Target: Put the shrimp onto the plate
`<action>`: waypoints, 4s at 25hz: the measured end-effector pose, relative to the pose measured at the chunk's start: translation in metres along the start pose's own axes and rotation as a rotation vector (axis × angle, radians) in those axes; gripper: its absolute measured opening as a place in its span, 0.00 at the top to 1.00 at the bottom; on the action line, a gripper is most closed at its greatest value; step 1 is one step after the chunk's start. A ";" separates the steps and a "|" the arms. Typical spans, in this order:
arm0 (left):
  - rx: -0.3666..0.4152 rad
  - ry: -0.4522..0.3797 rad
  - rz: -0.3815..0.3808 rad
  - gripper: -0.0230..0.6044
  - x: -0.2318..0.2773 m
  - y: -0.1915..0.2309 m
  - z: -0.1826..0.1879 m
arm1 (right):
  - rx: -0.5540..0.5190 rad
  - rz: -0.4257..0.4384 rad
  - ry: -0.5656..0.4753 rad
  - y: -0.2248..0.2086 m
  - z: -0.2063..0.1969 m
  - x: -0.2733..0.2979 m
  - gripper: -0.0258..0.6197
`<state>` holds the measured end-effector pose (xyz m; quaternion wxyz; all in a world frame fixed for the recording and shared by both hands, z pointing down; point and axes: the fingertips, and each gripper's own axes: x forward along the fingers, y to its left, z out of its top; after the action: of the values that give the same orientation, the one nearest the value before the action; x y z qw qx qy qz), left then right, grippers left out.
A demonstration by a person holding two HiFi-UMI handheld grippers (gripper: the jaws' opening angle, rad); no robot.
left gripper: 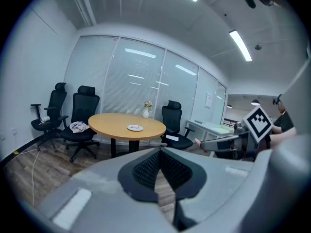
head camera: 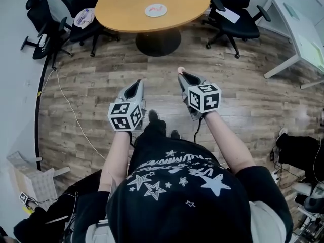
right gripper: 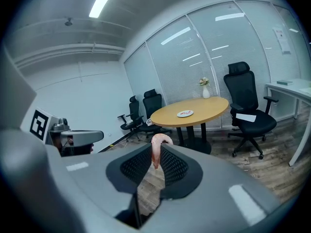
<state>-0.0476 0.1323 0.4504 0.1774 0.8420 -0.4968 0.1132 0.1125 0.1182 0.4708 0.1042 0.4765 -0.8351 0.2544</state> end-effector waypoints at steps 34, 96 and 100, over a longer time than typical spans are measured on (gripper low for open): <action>-0.042 0.028 -0.105 0.96 0.185 0.130 0.081 | 0.043 -0.082 0.049 -0.070 0.101 0.188 0.87; -0.157 0.161 -0.083 0.96 0.443 0.278 0.137 | -0.019 -0.039 0.292 -0.205 0.186 0.482 0.87; -0.171 0.172 -0.064 0.96 0.452 0.287 0.134 | -0.025 -0.027 0.335 -0.210 0.179 0.497 0.87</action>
<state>-0.0798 -0.4104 0.5475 0.2940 0.8265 -0.4604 0.1363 0.0425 -0.4324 0.5947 0.2516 0.4373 -0.8025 0.3184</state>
